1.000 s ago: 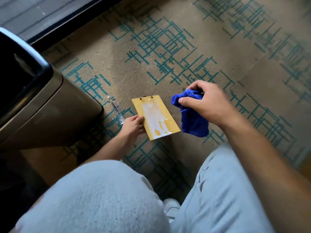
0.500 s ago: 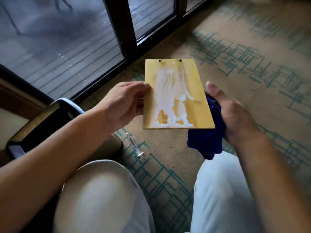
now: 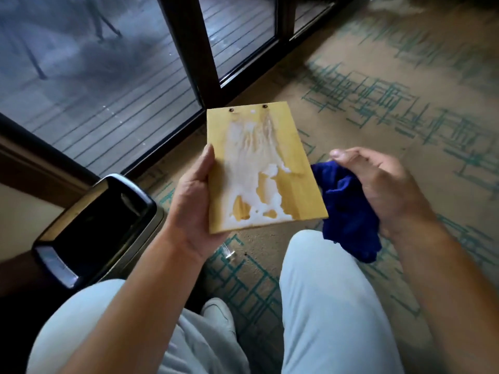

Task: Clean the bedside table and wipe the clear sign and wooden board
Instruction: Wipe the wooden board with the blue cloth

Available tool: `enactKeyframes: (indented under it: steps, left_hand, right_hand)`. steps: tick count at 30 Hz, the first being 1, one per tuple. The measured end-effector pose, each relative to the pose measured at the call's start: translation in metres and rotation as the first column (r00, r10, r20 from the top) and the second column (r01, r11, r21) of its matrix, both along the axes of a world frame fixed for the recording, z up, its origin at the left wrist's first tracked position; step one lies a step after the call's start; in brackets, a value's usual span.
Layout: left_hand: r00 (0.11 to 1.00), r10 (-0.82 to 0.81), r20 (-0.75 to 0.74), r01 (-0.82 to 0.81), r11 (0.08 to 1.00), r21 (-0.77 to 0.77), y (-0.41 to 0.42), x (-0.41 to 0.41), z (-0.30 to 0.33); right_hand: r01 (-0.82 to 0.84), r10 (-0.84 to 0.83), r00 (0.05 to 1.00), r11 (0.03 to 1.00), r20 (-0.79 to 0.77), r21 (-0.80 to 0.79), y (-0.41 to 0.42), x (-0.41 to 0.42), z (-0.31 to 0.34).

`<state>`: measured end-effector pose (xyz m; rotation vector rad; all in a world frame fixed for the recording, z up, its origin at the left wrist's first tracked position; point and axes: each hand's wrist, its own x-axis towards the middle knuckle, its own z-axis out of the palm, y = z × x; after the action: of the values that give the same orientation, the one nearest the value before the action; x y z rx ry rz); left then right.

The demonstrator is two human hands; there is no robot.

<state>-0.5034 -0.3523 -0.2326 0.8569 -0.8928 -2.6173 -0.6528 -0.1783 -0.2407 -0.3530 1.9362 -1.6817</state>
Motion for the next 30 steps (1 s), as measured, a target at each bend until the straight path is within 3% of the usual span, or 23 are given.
enactKeyframes:
  steps: [3, 9, 14, 19, 25, 30]
  left_hand:
    - [0.998, -0.023, -0.055, 0.021, 0.999, -0.037, -0.006, 0.005, 0.006]
    - [0.993, -0.041, -0.112, 0.035, 0.998, -0.055, -0.012, 0.004, 0.006]
    - [0.984, -0.138, -0.109, 0.135, 0.990, -0.038, -0.002, 0.007, 0.004]
    - [0.969, -0.220, -0.113, 0.217, 0.975, -0.042, 0.013, 0.001, 0.001]
    - [0.988, -0.129, -0.088, 0.122, 0.989, -0.077, 0.016, 0.000, 0.000]
    - [0.995, -0.095, -0.031, 0.090, 0.987, -0.133, 0.018, -0.001, -0.006]
  right_hand:
    - [0.052, -0.059, 0.996, 0.994, -0.062, -0.100, 0.009, -0.004, 0.021]
    - [-0.127, 0.065, 0.859, 0.988, -0.508, -0.089, 0.002, 0.040, 0.050]
    - [0.062, -0.082, 0.804, 0.997, -0.589, -0.053, -0.003, 0.037, 0.044]
    - [0.201, -0.085, 0.611, 0.978, -0.787, 0.051, -0.031, -0.020, 0.055]
    - [0.139, 0.137, 0.532, 0.959, -0.836, 0.246, -0.038, 0.000, 0.031]
    - [0.120, 0.155, 0.580, 0.955, -0.800, 0.273, -0.008, 0.041, 0.023]
